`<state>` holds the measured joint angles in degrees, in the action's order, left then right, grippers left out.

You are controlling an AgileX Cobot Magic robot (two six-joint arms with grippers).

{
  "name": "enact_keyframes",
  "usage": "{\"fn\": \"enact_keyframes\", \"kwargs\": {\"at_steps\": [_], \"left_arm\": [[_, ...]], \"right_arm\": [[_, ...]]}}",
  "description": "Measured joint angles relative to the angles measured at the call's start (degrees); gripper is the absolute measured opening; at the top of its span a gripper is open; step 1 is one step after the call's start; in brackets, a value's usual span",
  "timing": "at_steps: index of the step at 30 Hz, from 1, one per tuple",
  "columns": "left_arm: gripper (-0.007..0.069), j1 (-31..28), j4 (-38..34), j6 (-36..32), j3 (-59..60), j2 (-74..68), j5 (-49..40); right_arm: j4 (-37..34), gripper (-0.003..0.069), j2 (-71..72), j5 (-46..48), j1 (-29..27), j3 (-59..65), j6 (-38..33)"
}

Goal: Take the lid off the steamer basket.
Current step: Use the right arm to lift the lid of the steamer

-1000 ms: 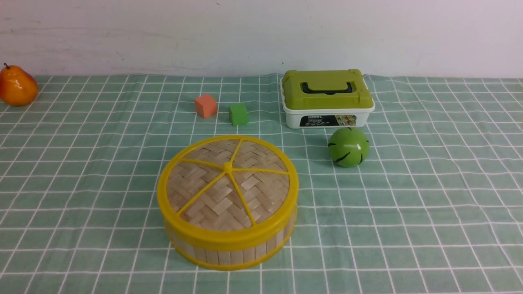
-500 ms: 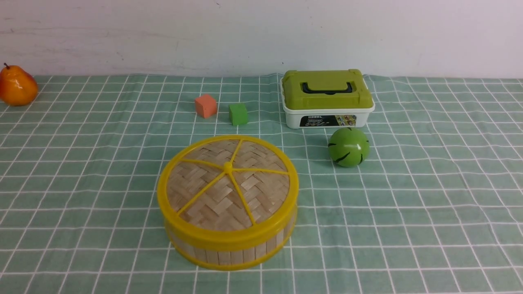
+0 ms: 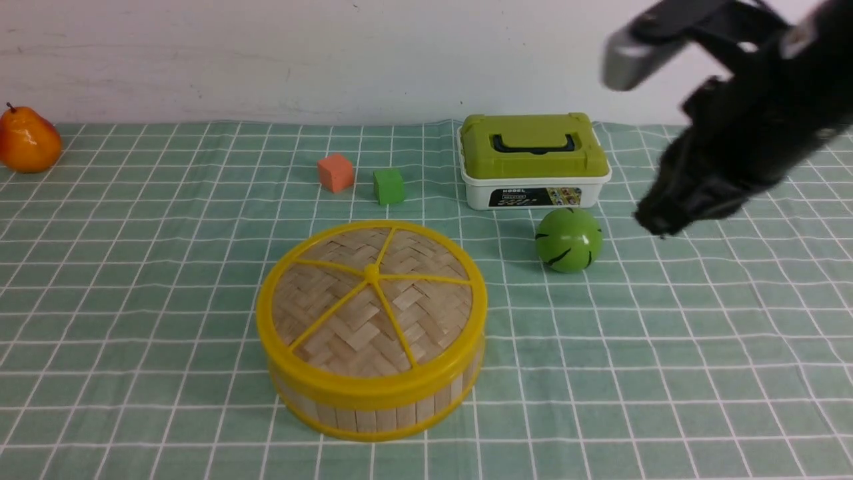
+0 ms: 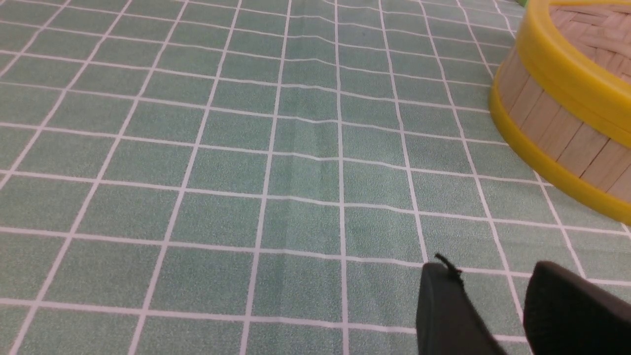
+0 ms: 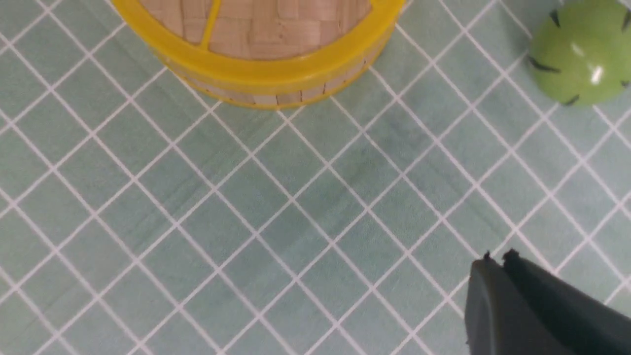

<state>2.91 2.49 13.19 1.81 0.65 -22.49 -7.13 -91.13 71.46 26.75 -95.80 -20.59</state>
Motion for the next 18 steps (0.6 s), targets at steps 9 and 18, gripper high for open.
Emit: {"fn": "enact_keyframes", "kwargs": {"at_steps": [9, 18], "left_arm": [[0.0239, 0.0, 0.0, 0.0, 0.0, 0.0, 0.0], [0.0239, 0.0, 0.0, 0.0, 0.0, 0.0, 0.0]], "right_arm": [[3.9, 0.0038, -18.8, -0.6, 8.4, -18.0, 7.1], [0.7, 0.0267, -31.3, -6.4, 11.4, -27.3, 11.1]]}}
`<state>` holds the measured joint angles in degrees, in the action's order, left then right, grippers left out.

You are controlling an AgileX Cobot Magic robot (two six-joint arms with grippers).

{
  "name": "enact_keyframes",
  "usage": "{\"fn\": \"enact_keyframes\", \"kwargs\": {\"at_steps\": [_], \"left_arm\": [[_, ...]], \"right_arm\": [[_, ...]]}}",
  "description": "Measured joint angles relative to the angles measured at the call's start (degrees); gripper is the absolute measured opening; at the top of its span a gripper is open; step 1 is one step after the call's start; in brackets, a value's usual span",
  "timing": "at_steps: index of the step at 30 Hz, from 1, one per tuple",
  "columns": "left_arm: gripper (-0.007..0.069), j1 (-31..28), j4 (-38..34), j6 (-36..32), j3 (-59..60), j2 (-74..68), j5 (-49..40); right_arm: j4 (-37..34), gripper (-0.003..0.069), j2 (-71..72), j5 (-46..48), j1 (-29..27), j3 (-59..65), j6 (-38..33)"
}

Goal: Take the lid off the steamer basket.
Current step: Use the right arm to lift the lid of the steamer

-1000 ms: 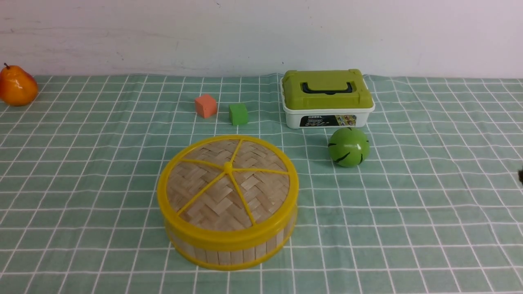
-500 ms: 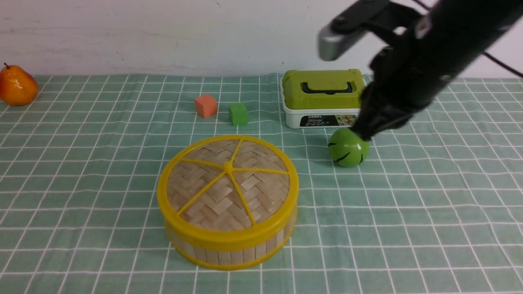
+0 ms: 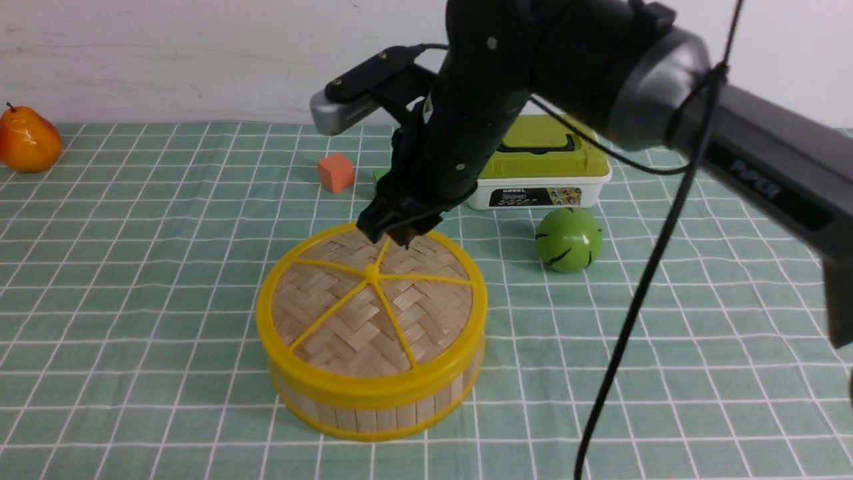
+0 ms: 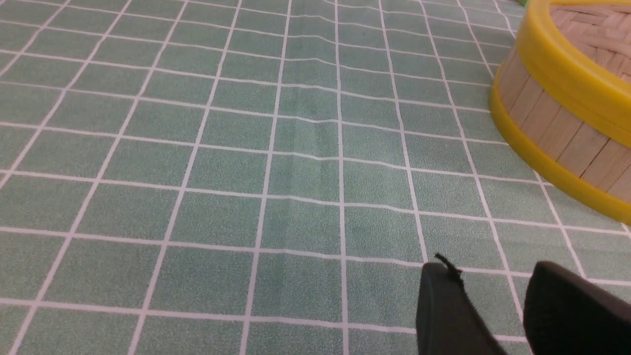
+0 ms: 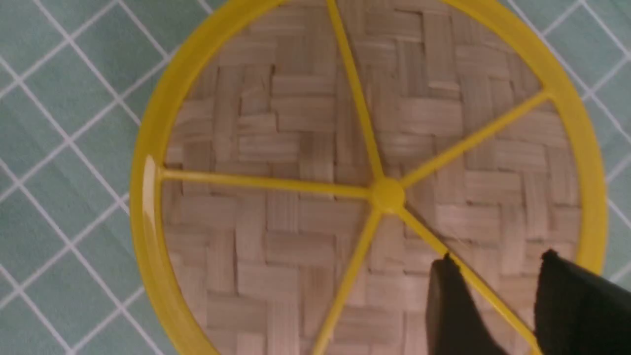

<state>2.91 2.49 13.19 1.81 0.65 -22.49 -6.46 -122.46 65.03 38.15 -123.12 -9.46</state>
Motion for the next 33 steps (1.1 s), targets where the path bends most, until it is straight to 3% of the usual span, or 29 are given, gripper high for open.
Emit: {"fn": "enact_keyframes", "kwargs": {"at_steps": [1, 5, 10, 15, 22, 26, 33], "left_arm": [[0.0239, 0.0, 0.0, 0.0, 0.0, 0.0, 0.0], [0.0239, 0.0, 0.0, 0.0, 0.0, 0.0, 0.0], [0.0239, 0.0, 0.0, 0.0, 0.0, 0.0, 0.0], [0.0239, 0.0, 0.0, 0.0, 0.0, 0.0, 0.0], [0.0239, 0.0, 0.0, 0.0, 0.0, 0.0, 0.0], [0.0239, 0.0, 0.0, 0.0, 0.0, 0.0, 0.0], [0.0239, 0.0, 0.0, 0.0, 0.0, 0.0, 0.0]], "right_arm": [[-1.5, 0.0322, -1.0, -1.8, 0.1, -0.1, 0.0], [-4.5, 0.0428, -3.2, -5.8, 0.1, -0.1, 0.0], [-5.6, 0.0446, -4.8, -6.8, 0.1, -0.3, 0.0], [-5.6, 0.037, -6.0, -6.1, 0.1, -0.4, 0.0], [-5.6, 0.0166, -6.2, -5.4, 0.1, -0.5, 0.0], [-5.4, 0.0087, -6.3, -5.1, 0.1, -0.5, 0.0], [-4.5, 0.0079, -6.5, -2.4, 0.1, -2.8, 0.0]]}}
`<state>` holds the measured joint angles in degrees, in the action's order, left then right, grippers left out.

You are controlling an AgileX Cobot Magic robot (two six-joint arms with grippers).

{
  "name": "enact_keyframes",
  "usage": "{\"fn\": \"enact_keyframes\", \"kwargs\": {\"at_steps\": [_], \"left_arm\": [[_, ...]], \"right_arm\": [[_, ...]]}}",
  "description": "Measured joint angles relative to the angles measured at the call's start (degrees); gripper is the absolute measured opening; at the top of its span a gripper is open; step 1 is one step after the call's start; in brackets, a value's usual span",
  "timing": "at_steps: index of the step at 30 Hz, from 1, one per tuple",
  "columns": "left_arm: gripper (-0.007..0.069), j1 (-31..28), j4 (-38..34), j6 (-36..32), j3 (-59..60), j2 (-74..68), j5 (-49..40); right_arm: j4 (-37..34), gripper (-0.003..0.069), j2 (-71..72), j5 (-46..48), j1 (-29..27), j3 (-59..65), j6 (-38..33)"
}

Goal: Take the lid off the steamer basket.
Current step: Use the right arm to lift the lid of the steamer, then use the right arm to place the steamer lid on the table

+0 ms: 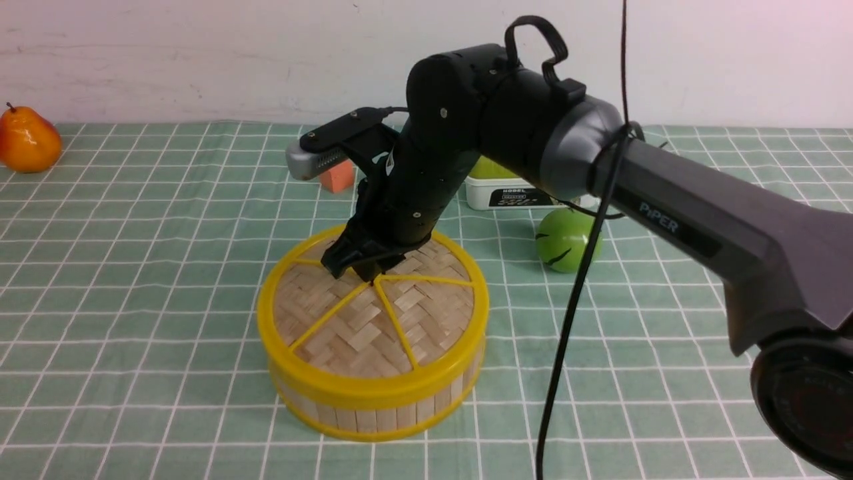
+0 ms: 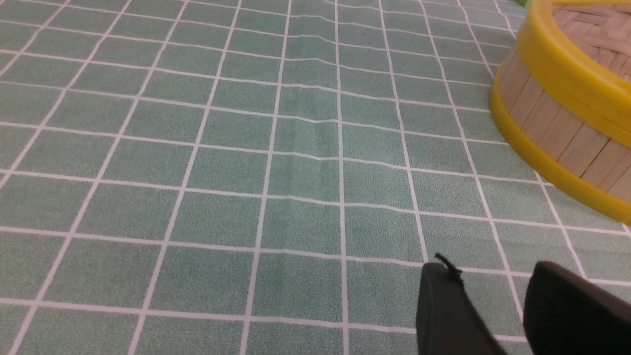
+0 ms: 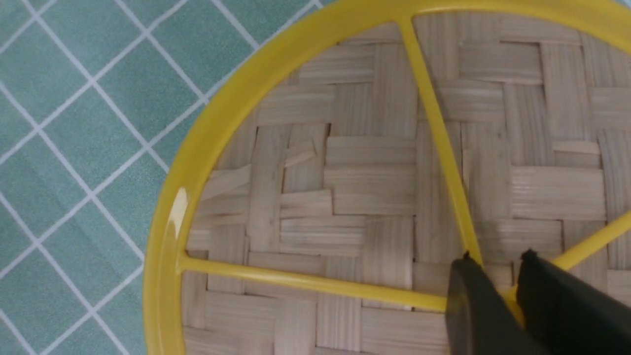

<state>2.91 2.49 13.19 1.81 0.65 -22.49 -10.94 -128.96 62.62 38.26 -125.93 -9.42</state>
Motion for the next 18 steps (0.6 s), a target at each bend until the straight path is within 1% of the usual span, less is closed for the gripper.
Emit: {"fn": "enact_keyframes", "kwargs": {"at_steps": [2, 3, 5, 7, 10, 12, 13, 18], "left_arm": [[0.0239, 0.0, 0.0, 0.0, 0.0, 0.0, 0.0], [0.0239, 0.0, 0.0, 0.0, 0.0, 0.0, 0.0], [0.0239, 0.0, 0.0, 0.0, 0.0, 0.0, 0.0], [0.0239, 0.0, 0.0, 0.0, 0.0, 0.0, 0.0], [0.0239, 0.0, 0.0, 0.0, 0.0, 0.0, 0.0], [0.0239, 0.0, 0.0, 0.0, 0.0, 0.0, 0.0], [0.0239, 0.0, 0.0, 0.0, 0.0, 0.0, 0.0], [0.0239, 0.0, 0.0, 0.0, 0.0, 0.0, 0.0]], "right_arm": [[0.7, 0.0079, 0.1, 2.2, 0.0, -1.4, 0.0], [1.8, 0.0079, 1.2, 5.3, 0.0, -3.6, 0.0], [3.3, 0.0079, 2.2, 7.0, 0.0, -4.9, -0.1], [7.0, 0.0079, 6.4, 8.8, 0.0, -7.5, -0.9], [11.5, 0.0079, 12.8, 9.1, -0.1, -7.6, -0.9], [13.5, 0.0079, 19.2, 9.1, -1.1, -4.7, -0.3], [13.5, 0.0079, 19.7, 9.1, -1.3, -3.8, -0.3], [14.1, 0.0079, 33.7, 9.3, -6.0, 13.0, 1.1]]}}
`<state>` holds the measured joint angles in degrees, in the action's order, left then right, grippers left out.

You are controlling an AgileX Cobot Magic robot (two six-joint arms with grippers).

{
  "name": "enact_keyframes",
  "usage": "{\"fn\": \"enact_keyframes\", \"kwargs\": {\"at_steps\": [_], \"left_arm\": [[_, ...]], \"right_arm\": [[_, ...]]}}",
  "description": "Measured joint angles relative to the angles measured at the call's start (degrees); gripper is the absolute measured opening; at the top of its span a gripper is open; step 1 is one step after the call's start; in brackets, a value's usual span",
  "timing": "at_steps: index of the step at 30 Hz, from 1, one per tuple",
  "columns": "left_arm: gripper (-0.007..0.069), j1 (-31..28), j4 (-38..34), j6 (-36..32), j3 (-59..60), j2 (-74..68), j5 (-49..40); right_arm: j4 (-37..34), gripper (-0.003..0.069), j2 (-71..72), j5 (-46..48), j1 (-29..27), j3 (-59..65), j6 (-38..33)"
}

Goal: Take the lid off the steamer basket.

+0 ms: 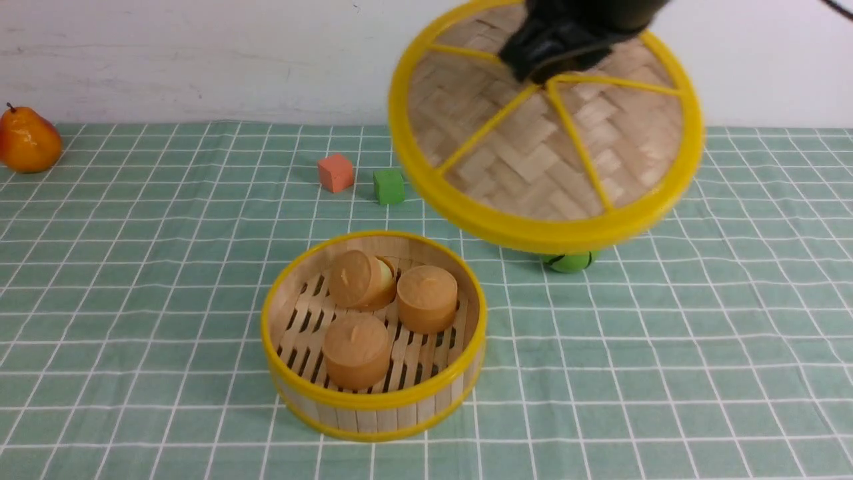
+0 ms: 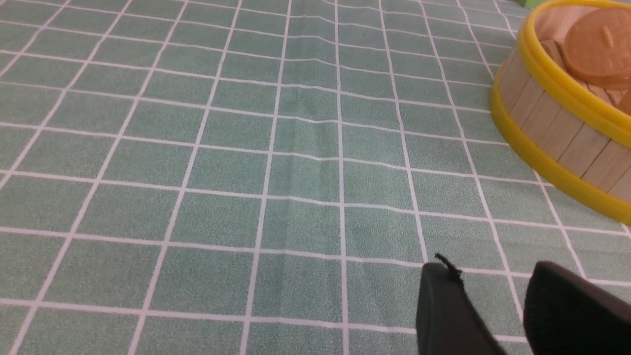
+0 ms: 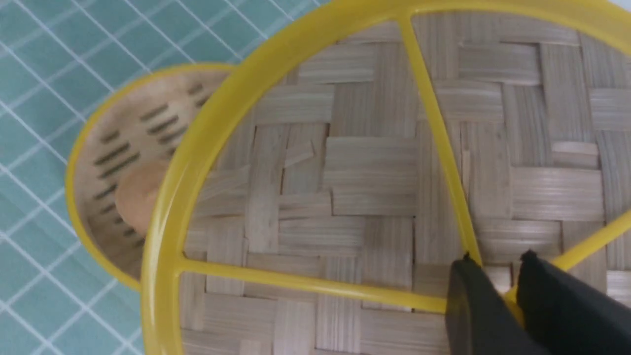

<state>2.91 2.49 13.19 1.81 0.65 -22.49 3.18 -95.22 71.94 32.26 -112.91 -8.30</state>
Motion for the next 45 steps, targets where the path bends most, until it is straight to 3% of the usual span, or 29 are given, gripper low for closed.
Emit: {"fn": "enact_keyframes", "kwargs": {"at_steps": [8, 14, 21, 26, 31, 33, 34, 39, 42, 45], "left_arm": [[0.0239, 0.0, 0.0, 0.0, 0.0, 0.0, 0.0], [0.0239, 0.0, 0.0, 0.0, 0.0, 0.0, 0.0], [0.0239, 0.0, 0.0, 0.0, 0.0, 0.0, 0.0], [0.0239, 0.0, 0.0, 0.0, 0.0, 0.0, 0.0], [0.0239, 0.0, 0.0, 0.0, 0.0, 0.0, 0.0], [0.0239, 0.0, 0.0, 0.0, 0.0, 0.0, 0.0], [0.0239, 0.0, 0.0, 0.0, 0.0, 0.0, 0.0], [0.0239, 0.0, 0.0, 0.0, 0.0, 0.0, 0.0], [0.0239, 0.0, 0.0, 0.0, 0.0, 0.0, 0.0], [0.0239, 0.0, 0.0, 0.0, 0.0, 0.0, 0.0]], "right_arm": [[-0.9, 0.0079, 12.8, -3.7, -8.4, 29.2, 3.2], [-5.2, 0.0079, 13.3, -21.0, -15.2, 47.0, 6.3], [-6.8, 0.0079, 7.2, -35.6, -15.7, 51.6, 6.4], [-7.4, 0.008, 2.0, -40.8, -15.7, 51.6, 6.6], [-7.6, 0.0155, -2.6, -44.1, -15.7, 51.6, 6.8], [-7.6, 0.0181, -3.0, -44.3, -15.7, 51.6, 6.9], [-7.6, 0.0239, -3.3, -44.4, -15.7, 51.6, 7.6], [-7.6, 0.0316, -0.8, -40.6, -15.7, 51.2, 7.9], [-7.7, 0.03, 5.9, -36.6, -15.7, 51.2, 7.9], [-7.7, 0.0236, 15.5, -35.0, -15.7, 52.6, 7.9]]}}
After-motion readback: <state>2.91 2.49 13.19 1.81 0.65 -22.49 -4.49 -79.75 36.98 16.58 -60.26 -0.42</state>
